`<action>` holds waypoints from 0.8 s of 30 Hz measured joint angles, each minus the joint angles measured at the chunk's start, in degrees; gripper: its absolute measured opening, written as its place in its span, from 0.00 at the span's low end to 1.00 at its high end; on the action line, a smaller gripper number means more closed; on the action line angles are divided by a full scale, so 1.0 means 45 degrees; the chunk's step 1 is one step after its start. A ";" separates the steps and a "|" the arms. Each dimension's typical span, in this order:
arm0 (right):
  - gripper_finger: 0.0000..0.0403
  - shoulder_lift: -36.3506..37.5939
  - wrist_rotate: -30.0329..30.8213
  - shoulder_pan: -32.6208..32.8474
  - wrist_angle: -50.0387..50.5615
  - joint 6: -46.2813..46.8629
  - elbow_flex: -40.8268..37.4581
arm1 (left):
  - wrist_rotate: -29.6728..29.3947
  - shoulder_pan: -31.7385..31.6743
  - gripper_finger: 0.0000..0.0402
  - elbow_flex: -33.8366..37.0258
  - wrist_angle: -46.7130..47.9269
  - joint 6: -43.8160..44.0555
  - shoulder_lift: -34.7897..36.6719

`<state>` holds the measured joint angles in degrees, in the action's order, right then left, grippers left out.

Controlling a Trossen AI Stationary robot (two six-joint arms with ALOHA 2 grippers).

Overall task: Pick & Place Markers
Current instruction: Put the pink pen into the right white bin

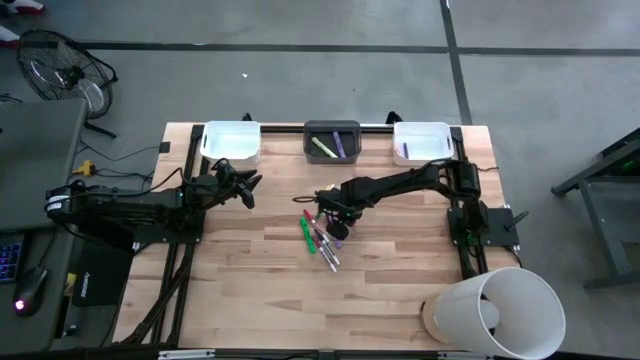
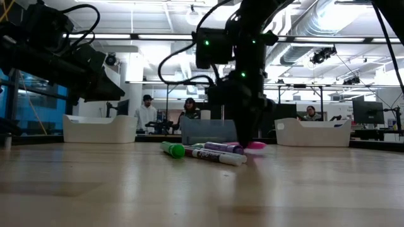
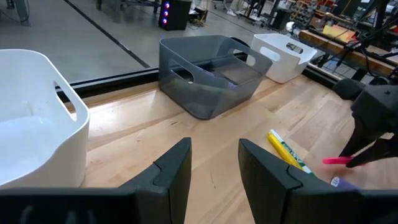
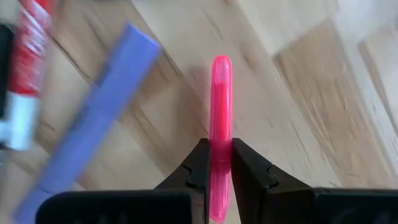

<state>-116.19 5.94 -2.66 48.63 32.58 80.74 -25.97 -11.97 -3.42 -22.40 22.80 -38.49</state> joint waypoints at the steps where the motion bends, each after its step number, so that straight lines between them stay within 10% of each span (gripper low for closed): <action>1: 0.08 0.0074 0.0037 0.0000 0.0080 0.0003 0.0002 | 0.0003 0.0002 0.33 0.0000 -0.0012 -0.0003 -0.0002; 24: 0.10 0.2124 0.1526 0.0178 0.3214 0.0440 0.0017 | -0.0002 -0.0001 0.33 0.0000 0.0014 0.0002 0.0002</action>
<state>-106.63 12.80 -1.85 63.09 34.56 80.82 -25.98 -11.98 -3.42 -22.34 22.81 -38.48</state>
